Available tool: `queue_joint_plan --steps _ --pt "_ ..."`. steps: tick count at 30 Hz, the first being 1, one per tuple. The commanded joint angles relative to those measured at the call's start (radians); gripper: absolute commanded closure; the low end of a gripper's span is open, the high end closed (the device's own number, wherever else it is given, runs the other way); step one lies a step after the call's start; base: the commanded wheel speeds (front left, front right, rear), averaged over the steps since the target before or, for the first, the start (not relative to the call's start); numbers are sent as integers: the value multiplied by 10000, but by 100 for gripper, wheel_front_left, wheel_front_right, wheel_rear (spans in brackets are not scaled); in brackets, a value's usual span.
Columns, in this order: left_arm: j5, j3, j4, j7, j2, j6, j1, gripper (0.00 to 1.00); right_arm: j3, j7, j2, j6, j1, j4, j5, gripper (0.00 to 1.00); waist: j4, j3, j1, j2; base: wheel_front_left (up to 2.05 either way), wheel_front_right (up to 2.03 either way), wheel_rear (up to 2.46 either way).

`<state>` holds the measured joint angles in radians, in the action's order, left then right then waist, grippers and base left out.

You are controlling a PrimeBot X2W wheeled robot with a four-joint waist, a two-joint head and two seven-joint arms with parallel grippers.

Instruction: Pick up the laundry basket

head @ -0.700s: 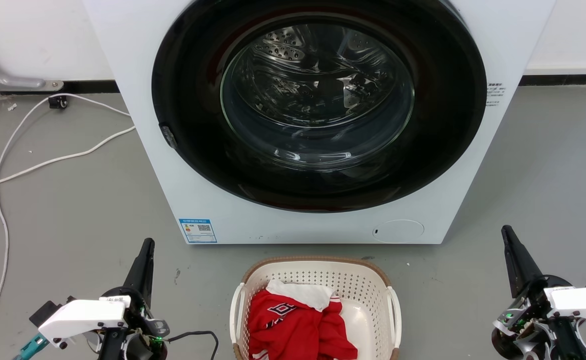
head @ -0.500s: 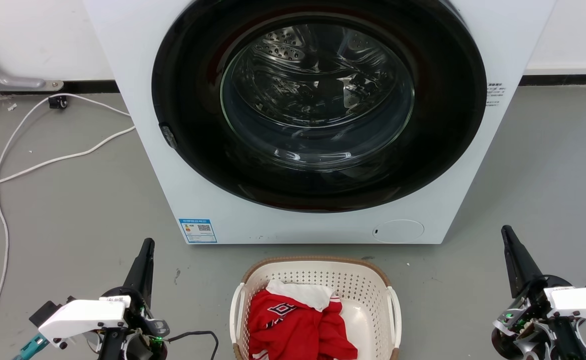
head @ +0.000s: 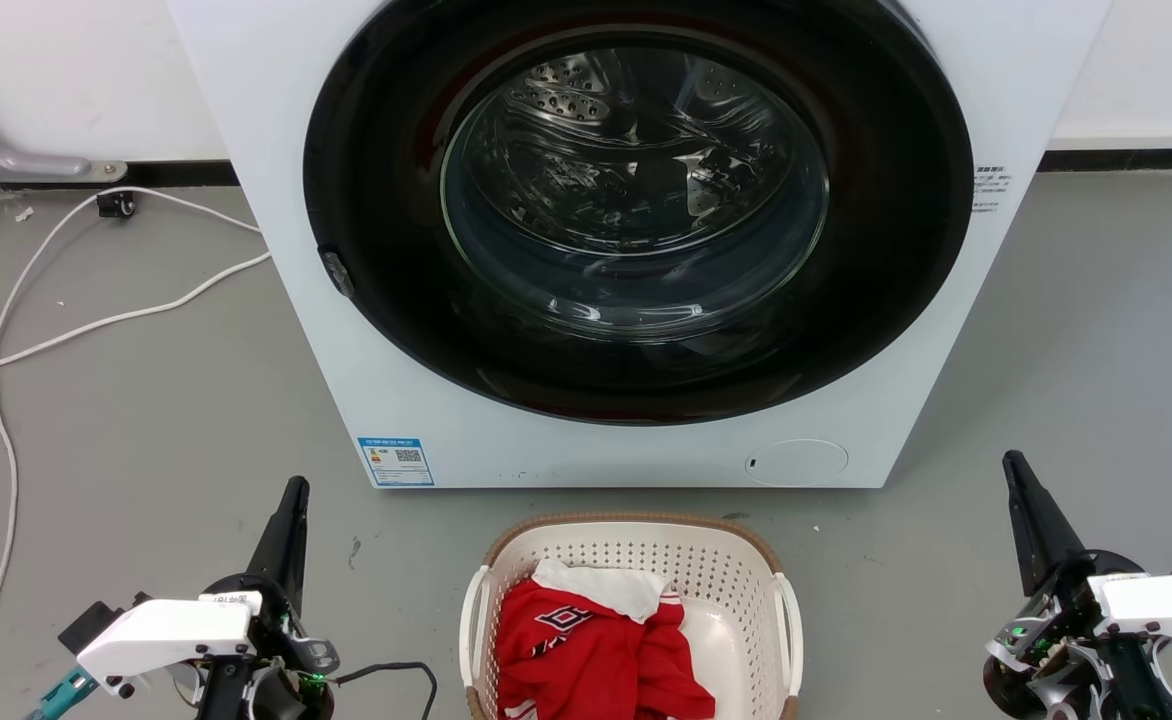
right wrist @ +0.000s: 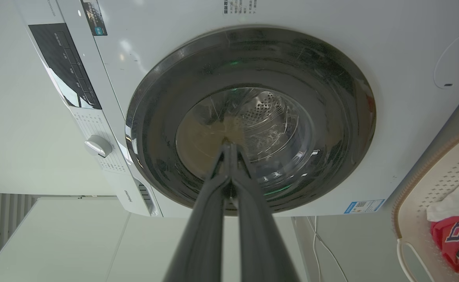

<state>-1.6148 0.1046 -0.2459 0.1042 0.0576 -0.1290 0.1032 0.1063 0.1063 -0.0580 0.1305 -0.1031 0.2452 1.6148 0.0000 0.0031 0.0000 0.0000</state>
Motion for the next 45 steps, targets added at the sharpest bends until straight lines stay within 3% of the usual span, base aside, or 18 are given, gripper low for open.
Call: queue_joint_plan --steps 1,15,16,24,30,38,45 --pt "-1 25 -11 54 -7 -33 100 100 17 24 36 4 -102 11 -49 100 0 0 0 0 0 0 0" --pt "8 1 -40 12 -17 0 -16 100 7 -5 12 2 24 43 -2 100 0 0 0 0 0 0 0" --pt "6 -9 -118 8 -35 9 -75 0 -2 -10 19 2 90 122 -2 0 -1 -1 0 0 0 0 0" --pt "160 -549 -71 -386 -45 7 30 0 -199 -381 29 0 288 -40 -205 0 -13 -13 0 0 0 0 0" --pt "857 -676 119 -665 -46 4 43 0 -337 -678 -13 1 403 -229 -752 0 -25 -28 0 0 0 0 0" --pt "2851 -912 412 -1012 -48 12 19 0 -375 -1029 -99 1 541 -526 -2839 0 -33 -47 0 0 0 0 0" --pt "4533 -1277 549 -1290 -49 331 27 0 -389 -1307 -6 1 677 -722 -4817 0 -38 -57 0 0 0 0 0"
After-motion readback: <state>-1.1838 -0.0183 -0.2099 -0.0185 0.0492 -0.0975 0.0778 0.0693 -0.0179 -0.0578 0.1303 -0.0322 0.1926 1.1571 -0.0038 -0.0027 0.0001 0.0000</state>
